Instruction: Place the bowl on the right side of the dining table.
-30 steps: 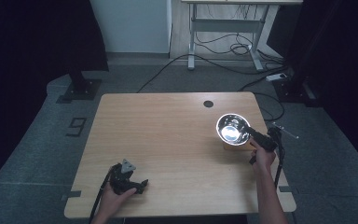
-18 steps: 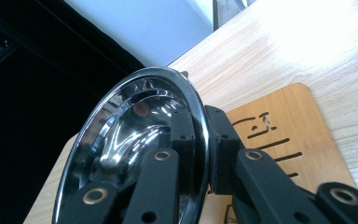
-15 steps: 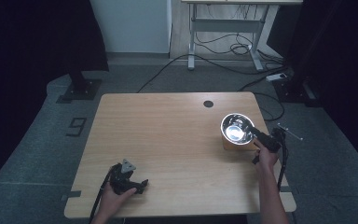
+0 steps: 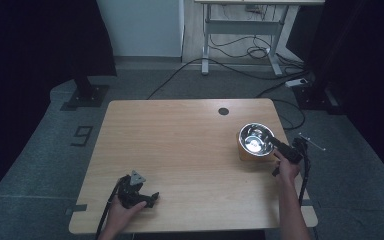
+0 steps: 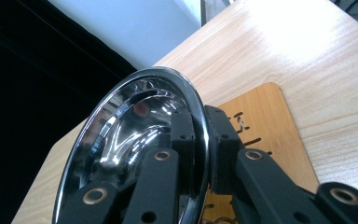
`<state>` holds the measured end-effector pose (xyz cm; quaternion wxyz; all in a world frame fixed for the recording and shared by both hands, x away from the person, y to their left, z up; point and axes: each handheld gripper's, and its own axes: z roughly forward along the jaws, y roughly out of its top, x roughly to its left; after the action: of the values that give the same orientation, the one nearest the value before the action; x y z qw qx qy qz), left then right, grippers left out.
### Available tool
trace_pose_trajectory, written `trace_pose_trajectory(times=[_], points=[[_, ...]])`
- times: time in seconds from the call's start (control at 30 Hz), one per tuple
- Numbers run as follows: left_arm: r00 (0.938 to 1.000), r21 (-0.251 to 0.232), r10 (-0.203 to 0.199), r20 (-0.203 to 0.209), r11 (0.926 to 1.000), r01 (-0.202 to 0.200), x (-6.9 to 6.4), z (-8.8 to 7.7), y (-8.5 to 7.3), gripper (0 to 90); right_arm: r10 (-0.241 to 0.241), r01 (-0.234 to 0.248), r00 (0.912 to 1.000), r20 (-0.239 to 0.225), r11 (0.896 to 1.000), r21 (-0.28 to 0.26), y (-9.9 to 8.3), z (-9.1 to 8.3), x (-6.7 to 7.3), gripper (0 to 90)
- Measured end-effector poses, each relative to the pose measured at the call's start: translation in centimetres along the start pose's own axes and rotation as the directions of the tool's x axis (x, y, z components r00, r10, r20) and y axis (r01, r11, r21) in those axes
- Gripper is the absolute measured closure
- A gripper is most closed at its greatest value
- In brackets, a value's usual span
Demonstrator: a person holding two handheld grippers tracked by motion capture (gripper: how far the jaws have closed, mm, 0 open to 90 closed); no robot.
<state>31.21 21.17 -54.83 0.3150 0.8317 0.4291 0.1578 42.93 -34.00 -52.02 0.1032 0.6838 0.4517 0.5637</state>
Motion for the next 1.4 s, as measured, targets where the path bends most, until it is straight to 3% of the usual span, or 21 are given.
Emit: trace_pose_trajectory(times=[0.57, 1.4], points=[[1.0, 0.0, 0.0, 0.0, 1.0, 0.0, 0.0, 0.0, 0.0, 0.0, 0.012, -0.012, 0.9984, 0.056, 1.0, -0.004, 0.0, 0.8, -1.6, 83.1], [1.0, 0.0, -0.002, -0.003, 1.0, 0.002, 0.0, 0.0, 0.0, 0.0, -0.004, 0.004, 0.9928, 0.12, 1.0, 0.001, -0.5, 2.1, -2.2, 82.6]])
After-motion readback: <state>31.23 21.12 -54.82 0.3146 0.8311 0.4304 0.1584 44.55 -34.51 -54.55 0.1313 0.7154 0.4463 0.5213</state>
